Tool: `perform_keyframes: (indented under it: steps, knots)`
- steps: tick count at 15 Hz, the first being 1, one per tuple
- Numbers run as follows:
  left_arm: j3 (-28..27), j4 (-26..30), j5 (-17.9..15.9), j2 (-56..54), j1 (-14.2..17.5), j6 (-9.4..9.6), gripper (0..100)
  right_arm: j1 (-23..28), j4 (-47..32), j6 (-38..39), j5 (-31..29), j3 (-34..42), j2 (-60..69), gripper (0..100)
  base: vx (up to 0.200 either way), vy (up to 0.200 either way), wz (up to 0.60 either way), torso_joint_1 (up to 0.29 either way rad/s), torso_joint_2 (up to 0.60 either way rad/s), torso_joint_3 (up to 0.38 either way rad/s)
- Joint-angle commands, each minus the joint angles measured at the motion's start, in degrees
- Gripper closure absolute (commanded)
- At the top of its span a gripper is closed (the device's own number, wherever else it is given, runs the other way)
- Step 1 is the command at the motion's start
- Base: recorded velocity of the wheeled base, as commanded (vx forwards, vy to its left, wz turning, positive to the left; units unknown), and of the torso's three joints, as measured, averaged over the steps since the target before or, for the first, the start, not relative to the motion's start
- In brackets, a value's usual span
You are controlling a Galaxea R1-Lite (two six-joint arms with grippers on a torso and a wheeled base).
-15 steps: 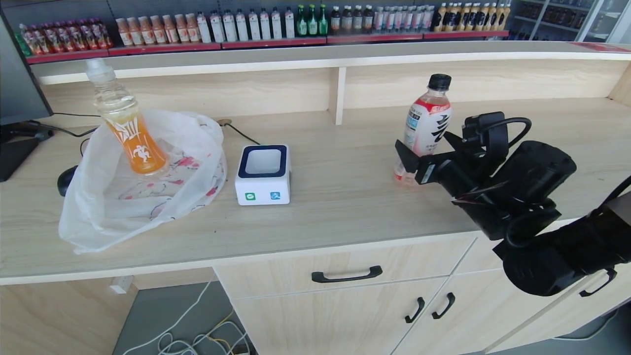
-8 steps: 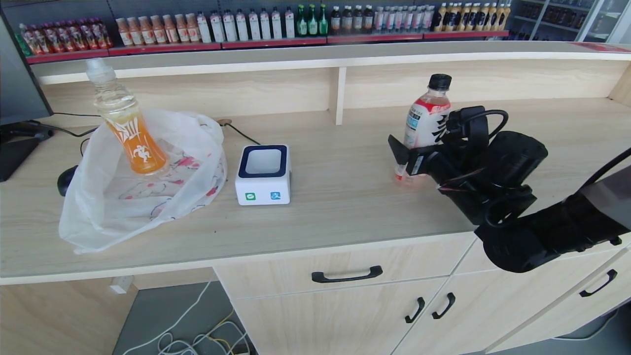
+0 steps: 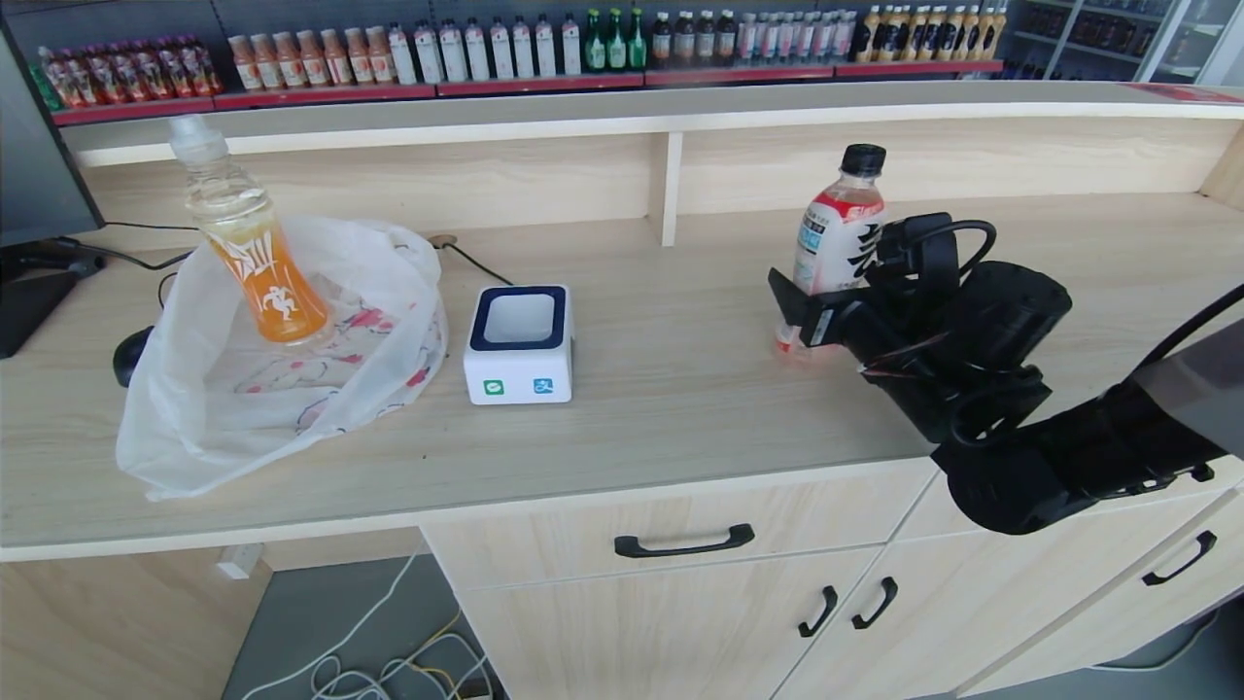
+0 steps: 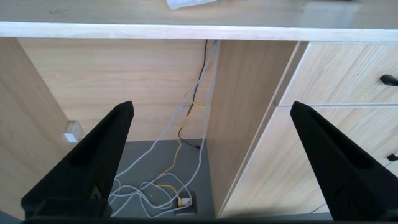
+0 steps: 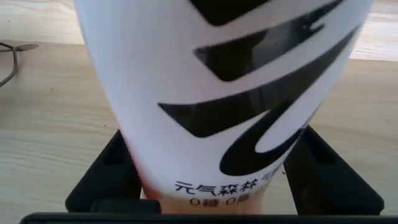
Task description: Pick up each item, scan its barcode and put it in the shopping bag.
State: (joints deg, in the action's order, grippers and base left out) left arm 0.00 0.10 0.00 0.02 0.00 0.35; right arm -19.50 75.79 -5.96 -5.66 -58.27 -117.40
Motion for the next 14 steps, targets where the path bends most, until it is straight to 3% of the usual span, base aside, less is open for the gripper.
perform_keyframes:
  steps: [1,14]
  knots:
    - [0.00,-0.01,0.00,-0.02,0.00,0.00,0,-0.01,0.06,-0.10,-0.06,0.00,0.15,100,0.000,0.000,0.00,0.000,0.00,0.000]
    - [0.00,-0.01,0.00,-0.02,0.00,0.00,0,0.08,0.06,0.07,0.91,1.67,8.15,100,0.000,0.000,0.00,0.000,0.00,0.000]
